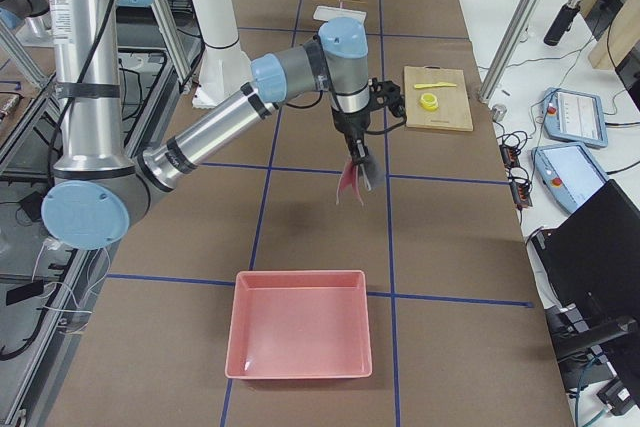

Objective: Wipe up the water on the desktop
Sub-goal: 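Carry the towel with the right gripper to the pink bin and release it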

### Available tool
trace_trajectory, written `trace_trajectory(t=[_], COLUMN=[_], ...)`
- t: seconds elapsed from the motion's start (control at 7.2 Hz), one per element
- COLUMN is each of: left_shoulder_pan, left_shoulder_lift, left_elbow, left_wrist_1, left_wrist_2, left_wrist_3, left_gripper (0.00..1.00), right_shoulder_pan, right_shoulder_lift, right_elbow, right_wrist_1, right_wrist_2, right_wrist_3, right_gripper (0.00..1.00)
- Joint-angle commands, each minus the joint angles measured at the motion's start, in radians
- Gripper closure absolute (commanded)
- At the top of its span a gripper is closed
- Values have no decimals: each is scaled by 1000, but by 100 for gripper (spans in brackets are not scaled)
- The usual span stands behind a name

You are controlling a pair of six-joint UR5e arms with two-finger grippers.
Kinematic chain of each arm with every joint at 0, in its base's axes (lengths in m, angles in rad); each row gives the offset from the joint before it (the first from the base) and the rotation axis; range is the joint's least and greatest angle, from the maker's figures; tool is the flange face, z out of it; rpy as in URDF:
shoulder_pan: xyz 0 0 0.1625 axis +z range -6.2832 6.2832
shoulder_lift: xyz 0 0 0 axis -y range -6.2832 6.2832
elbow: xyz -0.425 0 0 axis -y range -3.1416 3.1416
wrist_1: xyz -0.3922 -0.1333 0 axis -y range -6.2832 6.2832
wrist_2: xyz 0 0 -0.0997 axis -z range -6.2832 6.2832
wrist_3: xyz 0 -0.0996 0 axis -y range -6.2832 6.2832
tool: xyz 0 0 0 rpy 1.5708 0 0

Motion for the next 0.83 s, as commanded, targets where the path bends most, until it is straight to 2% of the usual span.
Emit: trace_trajectory(t=[0.0,0.14,0.28,0.42,0.56,0.69], left_shoulder_pan=[0,-1,-1,-1,0,-1], left_shoulder_lift=[-2,-2,-2,-2,-2,-2], left_elbow=[-3,-3,-4,-12,-15,-18], left_wrist_1=[-1,-1,-1,-1,-1,-1], left_wrist_2=[0,0,0,0,0,0], left_wrist_3=[0,0,0,-2,-2,-2], left_gripper=[1,1,1,1,1,1], right_shoulder_pan=[230,322,367,403,403,401], right_shoulder_lift=[-121,-157,-231,-299,-335,-346], right_elbow=[-122,-182,-200,-191,-191,-194], right_wrist_1=[-7,-5,8,31,101,117], right_wrist_2=[4,-3,-17,-37,-42,-42], right_wrist_3=[-433,-575,-631,-642,-639,-644], right_gripper=[100,100,100,100,100,100])
